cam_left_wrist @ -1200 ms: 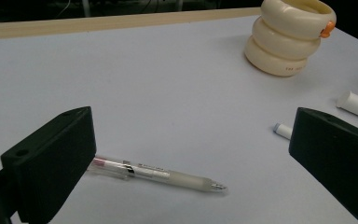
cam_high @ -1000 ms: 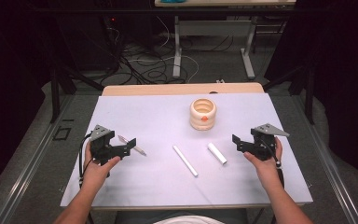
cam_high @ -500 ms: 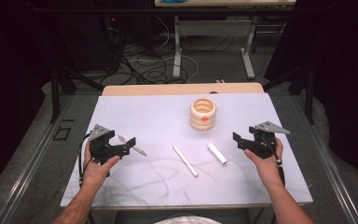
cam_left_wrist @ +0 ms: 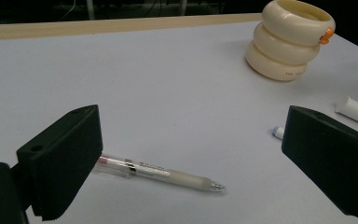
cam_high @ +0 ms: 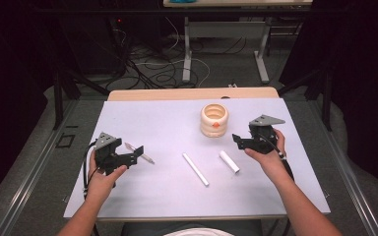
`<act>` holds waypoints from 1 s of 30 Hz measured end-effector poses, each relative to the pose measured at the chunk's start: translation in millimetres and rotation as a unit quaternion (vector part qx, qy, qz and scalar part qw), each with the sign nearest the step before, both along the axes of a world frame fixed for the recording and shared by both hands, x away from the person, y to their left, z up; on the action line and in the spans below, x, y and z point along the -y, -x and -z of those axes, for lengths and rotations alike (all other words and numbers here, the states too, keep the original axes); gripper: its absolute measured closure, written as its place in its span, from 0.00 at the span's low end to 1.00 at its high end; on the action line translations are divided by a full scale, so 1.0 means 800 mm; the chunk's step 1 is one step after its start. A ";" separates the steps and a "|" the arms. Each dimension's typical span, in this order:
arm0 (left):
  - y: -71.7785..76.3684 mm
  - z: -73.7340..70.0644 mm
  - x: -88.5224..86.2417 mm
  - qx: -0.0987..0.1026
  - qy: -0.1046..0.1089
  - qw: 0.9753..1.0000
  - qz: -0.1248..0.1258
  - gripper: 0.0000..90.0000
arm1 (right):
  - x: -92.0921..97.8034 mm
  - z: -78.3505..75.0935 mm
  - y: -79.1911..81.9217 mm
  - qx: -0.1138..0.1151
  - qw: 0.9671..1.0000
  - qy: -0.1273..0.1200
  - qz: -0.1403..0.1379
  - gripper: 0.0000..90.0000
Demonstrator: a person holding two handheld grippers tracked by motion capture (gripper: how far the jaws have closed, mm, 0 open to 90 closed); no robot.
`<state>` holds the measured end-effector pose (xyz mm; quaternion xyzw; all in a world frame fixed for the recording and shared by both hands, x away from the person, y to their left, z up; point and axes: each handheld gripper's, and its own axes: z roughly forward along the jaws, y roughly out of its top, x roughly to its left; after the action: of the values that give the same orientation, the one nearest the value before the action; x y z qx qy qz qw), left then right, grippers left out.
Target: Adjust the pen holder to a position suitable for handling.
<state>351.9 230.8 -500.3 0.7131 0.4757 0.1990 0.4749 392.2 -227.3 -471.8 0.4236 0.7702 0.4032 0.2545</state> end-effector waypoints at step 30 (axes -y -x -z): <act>-0.003 0.005 -0.002 -0.013 0.005 1.000 0.000 0.08 | -0.088 -0.031 -0.105 -0.069 0.993 0.058 -0.080 0.46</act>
<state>354.0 232.4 -504.0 0.7135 0.4826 0.1870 0.4722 476.5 -157.2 -446.7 0.3721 0.8391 0.3472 0.1920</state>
